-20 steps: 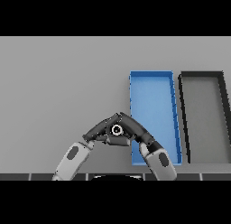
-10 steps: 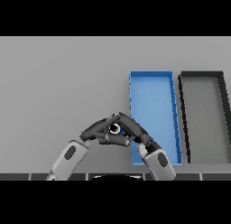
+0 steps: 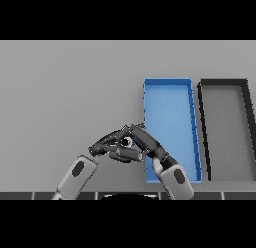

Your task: Pick up the blue pipe and place it into the blue bin.

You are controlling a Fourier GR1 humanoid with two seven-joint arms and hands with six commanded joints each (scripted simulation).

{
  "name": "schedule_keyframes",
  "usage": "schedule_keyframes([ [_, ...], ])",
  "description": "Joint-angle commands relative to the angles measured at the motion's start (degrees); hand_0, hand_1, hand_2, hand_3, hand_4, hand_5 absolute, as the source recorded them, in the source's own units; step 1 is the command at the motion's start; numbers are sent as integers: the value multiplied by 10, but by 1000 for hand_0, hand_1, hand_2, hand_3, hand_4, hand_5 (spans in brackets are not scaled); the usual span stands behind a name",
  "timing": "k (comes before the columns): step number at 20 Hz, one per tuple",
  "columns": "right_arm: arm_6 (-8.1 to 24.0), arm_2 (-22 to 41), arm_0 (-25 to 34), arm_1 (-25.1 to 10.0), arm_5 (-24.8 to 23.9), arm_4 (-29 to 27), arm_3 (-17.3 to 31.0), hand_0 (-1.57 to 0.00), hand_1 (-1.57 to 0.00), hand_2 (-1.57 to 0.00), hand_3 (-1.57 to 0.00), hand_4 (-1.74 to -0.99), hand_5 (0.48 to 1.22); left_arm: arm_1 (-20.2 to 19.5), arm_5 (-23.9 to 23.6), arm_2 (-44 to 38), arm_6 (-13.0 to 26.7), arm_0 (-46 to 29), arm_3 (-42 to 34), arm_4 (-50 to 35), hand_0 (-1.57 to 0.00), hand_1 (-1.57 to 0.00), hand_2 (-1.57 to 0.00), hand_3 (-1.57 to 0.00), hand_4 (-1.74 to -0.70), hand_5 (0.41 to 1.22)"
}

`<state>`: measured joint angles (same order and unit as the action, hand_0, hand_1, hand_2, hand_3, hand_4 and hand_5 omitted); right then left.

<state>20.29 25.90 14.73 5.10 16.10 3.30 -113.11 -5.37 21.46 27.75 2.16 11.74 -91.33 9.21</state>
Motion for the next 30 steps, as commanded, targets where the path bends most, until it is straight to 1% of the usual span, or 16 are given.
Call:
schedule_keyframes([
  [1, 3, -10, 3, -3, -3, -5, -3, -1570, -1570, -1570, -1570, -1488, 1220, 5, -6, -3, 11, 10, 9, 4, -20, -19, -17, -18, -897, 569],
  [2, 14, -13, 5, -2, -7, -12, -11, -1571, -1571, -1571, -1570, -1489, 1220, 9, -8, 0, 17, 12, 10, 7, -16, -15, -13, -14, -896, 562],
  [3, 28, -12, 2, 3, -12, -23, -19, -1571, -1571, -1571, -1571, -1490, 1221, 6, -9, 2, 9, 2, 9, 10, -12, -12, -10, -11, -896, 555],
  [4, 45, -17, 5, 10, -16, -48, -26, -1571, -1571, -1571, -1571, -1491, 1221, 7, -10, 0, 19, 5, 5, 7, -10, -9, -8, -9, -901, 548],
  [5, 57, -24, 12, 12, -20, -67, -36, -1571, -1571, -1571, -1571, -1541, 1221, 7, -10, 1, 20, -2, 5, 7, -8, -7, -6, -7, -906, 541],
  [6, 85, -32, 27, 17, -26, -79, -45, -1571, -1571, -1571, -1571, -1581, 1221, 7, -5, 0, 25, 0, 4, 1, -6, -5, -5, -5, -911, 534],
  [9, 146, -74, 64, 24, -35, -114, -62, -1571, -1571, -1571, -1571, -1659, 1221, 5, -2, 6, 26, -8, 4, 5, -3, -2, -2, -2, -915, 507],
  [10, 146, -84, 78, 2, -63, -141, -59, -1571, -1571, -1571, -1571, -1675, 1194, 7, -4, 4, 36, -6, -1, 1, -2, -2, -1, -2, -917, 504],
  [11, 146, -93, 96, -22, -92, -172, -66, -1571, -1571, -1571, -1571, -1689, 1171, 6, -4, 4, 30, -8, -4, -1, -1, -1, -1, -1, -920, 503],
  [13, 147, -125, 165, -93, -162, -240, -68, -1571, -1571, -1571, -1571, -1707, 1141, 1, -4, 4, 30, -8, -9, -4, 0, 0, 0, 0, -917, 503],
  [14, 146, -142, 196, -120, -179, -250, -70, -1571, -1571, -1571, -1571, -1714, 1134, 4, -5, 8, 37, -9, -8, -1, 0, 0, 0, 0, -915, 503],
  [16, 147, -178, 262, -172, -227, -269, -66, -1571, -1571, -1571, -1571, -1724, 1117, 0, -4, 8, 30, -10, -10, 0, 0, 0, 0, 0, -908, 502],
  [19, 146, -225, 296, -224, -254, -269, -50, -1571, -1571, -1571, -1571, -1732, 1117, -4, 2, 4, 24, -11, -9, -7, 1, 1, 1, 1, -906, 492],
  [20, 147, -236, 297, -234, -255, -263, -44, -1571, -1571, -1571, -1571, -1734, 1127, -5, 3, 3, 22, -11, -10, -9, 1, 1, 1, 1, -907, 491],
  [28, 147, -236, 296, -234, -168, -212, -41, -1571, -1571, -1571, -1571, -1740, 1121, -5, 3, 3, 21, -11, -10, -9, 1, 1, 1, 1, -893, 487],
  [30, 143, -298, 175, -234, -217, -185, 9, -1571, -1571, -1571, -1571, -1740, 1121, -4, 0, 0, 20, -18, -9, -13, 1, 1, 1, 1, -893, 478],
])
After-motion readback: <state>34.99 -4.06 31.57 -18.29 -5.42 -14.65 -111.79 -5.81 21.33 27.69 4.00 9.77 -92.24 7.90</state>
